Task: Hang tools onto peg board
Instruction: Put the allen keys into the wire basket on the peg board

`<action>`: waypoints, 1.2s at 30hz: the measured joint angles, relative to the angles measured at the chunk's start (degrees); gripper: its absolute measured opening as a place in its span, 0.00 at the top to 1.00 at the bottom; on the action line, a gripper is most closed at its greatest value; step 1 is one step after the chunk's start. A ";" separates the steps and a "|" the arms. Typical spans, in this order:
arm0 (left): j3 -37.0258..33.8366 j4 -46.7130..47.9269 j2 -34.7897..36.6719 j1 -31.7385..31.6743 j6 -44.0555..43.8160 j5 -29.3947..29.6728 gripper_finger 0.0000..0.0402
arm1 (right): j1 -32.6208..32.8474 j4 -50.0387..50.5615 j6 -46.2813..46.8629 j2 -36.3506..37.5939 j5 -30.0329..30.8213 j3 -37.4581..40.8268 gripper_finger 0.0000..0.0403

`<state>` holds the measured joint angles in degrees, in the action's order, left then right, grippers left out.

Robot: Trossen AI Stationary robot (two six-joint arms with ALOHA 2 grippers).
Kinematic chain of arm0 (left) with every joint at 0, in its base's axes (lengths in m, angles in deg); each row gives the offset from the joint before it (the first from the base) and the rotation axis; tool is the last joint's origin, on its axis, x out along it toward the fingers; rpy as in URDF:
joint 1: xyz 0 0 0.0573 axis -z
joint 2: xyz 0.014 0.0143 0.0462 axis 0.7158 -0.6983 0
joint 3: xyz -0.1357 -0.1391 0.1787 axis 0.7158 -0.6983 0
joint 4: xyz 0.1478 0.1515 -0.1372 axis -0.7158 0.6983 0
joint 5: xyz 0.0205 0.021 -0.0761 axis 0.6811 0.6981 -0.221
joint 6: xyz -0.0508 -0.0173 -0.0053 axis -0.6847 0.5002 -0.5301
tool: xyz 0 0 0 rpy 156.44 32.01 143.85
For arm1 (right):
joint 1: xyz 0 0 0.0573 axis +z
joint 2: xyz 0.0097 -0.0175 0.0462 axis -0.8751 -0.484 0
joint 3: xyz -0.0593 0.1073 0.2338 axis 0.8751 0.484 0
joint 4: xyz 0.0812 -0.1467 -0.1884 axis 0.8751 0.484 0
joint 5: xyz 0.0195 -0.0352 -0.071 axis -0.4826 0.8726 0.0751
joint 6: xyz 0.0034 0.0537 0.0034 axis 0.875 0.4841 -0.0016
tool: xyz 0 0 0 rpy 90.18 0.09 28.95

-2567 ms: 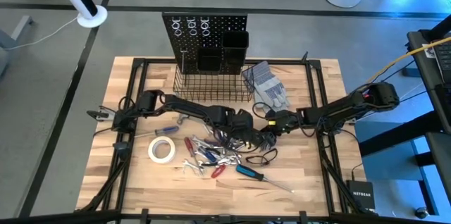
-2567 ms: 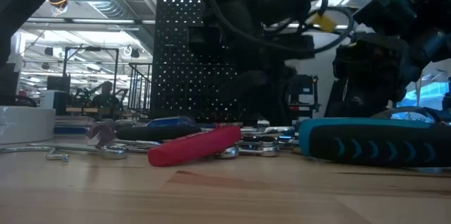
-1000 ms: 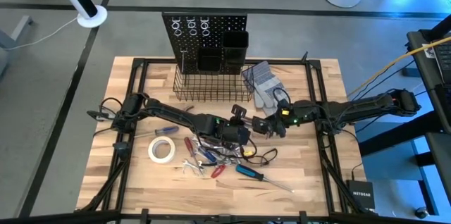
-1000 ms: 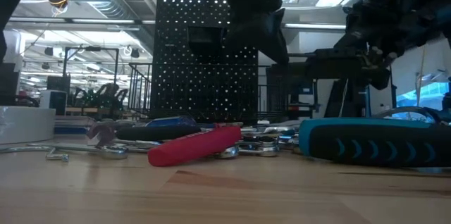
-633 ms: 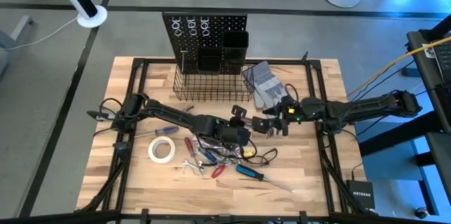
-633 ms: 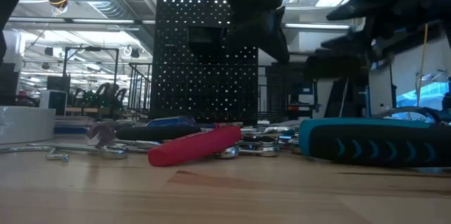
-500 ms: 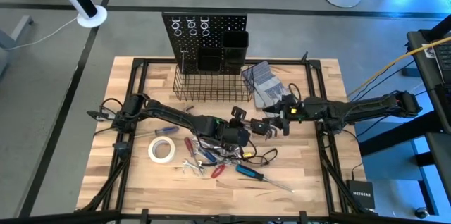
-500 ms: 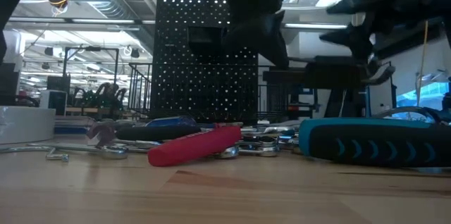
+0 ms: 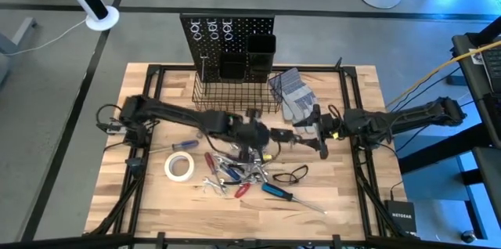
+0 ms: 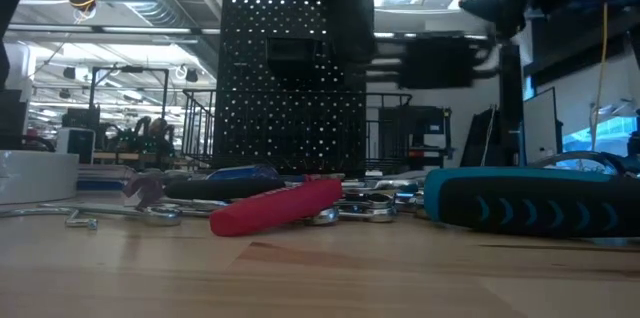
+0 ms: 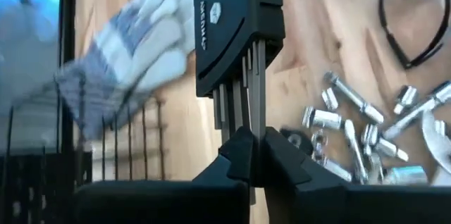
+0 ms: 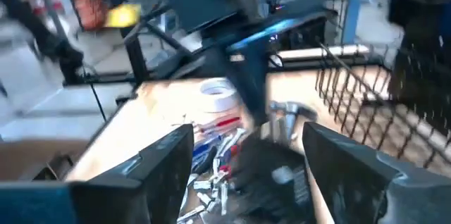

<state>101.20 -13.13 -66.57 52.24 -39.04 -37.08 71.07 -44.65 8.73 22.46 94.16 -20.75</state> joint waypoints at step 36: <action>-0.04 0.81 13.25 0.23 -0.51 -9.53 0.98 | 17.34 -11.34 -32.12 -14.42 33.09 -8.36 0.33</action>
<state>101.15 -12.32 -53.32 52.47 -39.55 -46.61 88.41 -56.00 -23.39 8.04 127.25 -29.11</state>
